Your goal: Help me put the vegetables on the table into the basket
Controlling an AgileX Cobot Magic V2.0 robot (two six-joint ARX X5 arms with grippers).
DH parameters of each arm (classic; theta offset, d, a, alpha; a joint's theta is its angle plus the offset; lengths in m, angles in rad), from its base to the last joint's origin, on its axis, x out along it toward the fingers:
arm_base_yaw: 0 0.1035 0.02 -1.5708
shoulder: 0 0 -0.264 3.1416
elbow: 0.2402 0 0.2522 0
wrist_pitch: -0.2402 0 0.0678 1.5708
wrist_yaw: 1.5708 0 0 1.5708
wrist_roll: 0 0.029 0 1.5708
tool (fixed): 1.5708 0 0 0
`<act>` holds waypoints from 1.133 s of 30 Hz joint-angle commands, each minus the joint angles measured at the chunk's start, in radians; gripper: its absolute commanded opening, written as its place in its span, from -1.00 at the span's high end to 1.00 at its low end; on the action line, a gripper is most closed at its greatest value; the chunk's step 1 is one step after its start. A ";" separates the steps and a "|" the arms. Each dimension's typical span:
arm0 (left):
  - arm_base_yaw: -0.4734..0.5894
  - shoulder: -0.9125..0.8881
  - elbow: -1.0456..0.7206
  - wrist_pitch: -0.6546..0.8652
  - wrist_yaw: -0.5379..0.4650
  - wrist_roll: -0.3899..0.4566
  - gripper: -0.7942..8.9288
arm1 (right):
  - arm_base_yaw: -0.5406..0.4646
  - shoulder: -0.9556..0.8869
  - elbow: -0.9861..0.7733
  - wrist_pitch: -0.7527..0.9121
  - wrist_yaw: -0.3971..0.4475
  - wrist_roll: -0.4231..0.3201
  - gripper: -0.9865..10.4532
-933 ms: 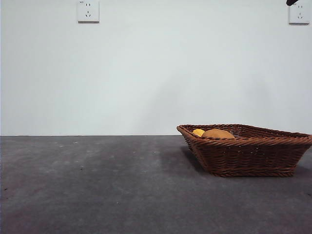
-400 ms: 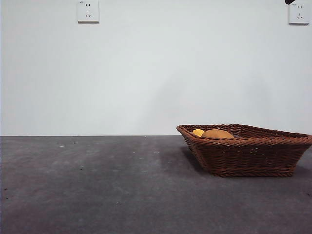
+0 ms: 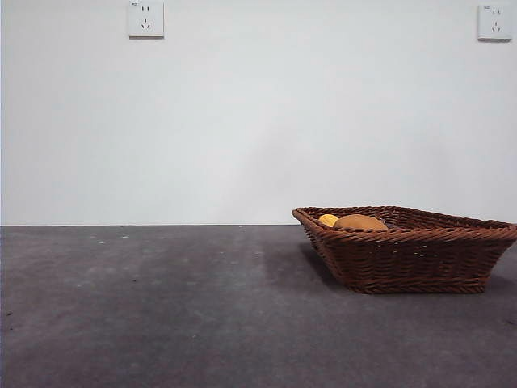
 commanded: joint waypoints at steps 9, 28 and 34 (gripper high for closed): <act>0.002 0.050 -0.011 0.004 -0.002 -0.010 0.84 | 0.001 -0.521 -0.785 0.605 0.000 0.009 0.83; 0.002 0.160 -0.011 0.013 -0.002 -0.010 0.84 | -0.002 -1.131 -1.441 0.660 0.063 -0.094 0.83; 0.002 0.169 -0.011 0.020 -0.002 -0.010 0.84 | -0.001 -1.152 -1.489 0.608 0.063 -0.095 0.83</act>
